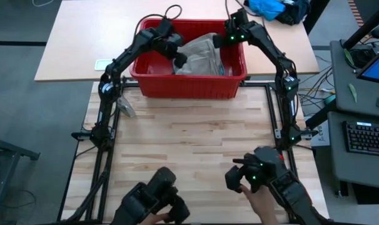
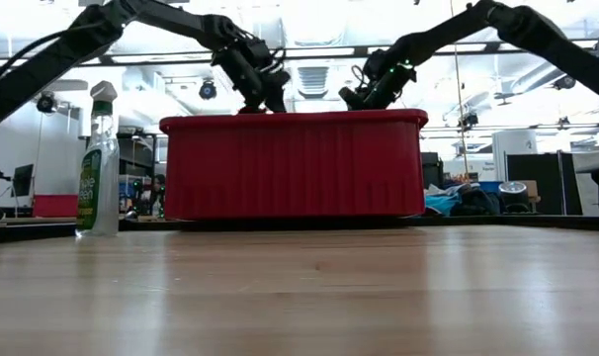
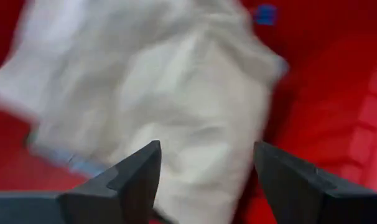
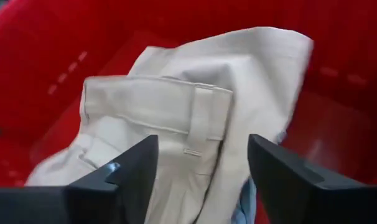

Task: Fold Laundry from Bin
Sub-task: Put the stacked folded clothes into the red bin

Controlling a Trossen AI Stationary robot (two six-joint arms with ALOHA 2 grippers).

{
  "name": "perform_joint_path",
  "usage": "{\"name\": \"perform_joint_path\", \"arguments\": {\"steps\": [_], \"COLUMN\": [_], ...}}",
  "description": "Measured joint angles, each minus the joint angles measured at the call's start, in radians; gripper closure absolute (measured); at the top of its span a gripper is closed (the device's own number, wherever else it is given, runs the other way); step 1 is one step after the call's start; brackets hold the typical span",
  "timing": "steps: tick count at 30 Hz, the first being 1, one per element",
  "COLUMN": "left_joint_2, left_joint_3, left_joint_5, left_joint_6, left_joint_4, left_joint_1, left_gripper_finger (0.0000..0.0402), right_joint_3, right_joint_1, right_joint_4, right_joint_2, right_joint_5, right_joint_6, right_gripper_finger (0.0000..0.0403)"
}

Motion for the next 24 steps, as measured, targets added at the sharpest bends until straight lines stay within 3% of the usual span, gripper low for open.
{"name": "perform_joint_path", "arguments": {"steps": [3, 6, 11, 14, 16, 21, 24], "left_joint_2": [-0.003, 0.017, 0.077, 0.106, 0.125, 0.146, 0.153], "left_joint_3": [0.000, -0.002, -0.010, -0.010, -0.010, -0.009, -0.008], "left_joint_5": [0.138, 0.192, 0.196, 0.214, 0.226, 0.245, 0.252], "left_joint_6": [0.137, 0.226, 0.306, 0.305, 0.291, 0.270, 0.238], "left_joint_4": [0.008, 0.028, 0.053, 0.061, 0.066, 0.059, 0.041], "left_joint_1": [-0.006, -0.027, -0.060, -0.071, -0.073, -0.070, -0.062], "left_gripper_finger": [0.0180, 0.0215, 0.0337, 0.0389, 0.0386, 0.0399, 0.0399], "right_joint_3": [-0.002, -0.005, -0.052, -0.075, -0.077, -0.082, -0.080], "right_joint_1": [0.002, 0.004, 0.040, 0.074, 0.091, 0.098, 0.074], "right_joint_4": [0.042, 0.123, 0.275, 0.349, 0.361, 0.364, 0.381], "right_joint_2": [0.000, 0.011, 0.071, 0.101, 0.130, 0.204, 0.212], "right_joint_5": [-0.053, -0.148, -0.280, -0.304, -0.298, -0.087, -0.077], "right_joint_6": [-0.094, -0.155, -0.215, -0.253, -0.274, -0.267, -0.209], "right_gripper_finger": [0.0206, 0.0265, 0.0379, 0.0388, 0.0392, 0.0394, 0.0394]}}
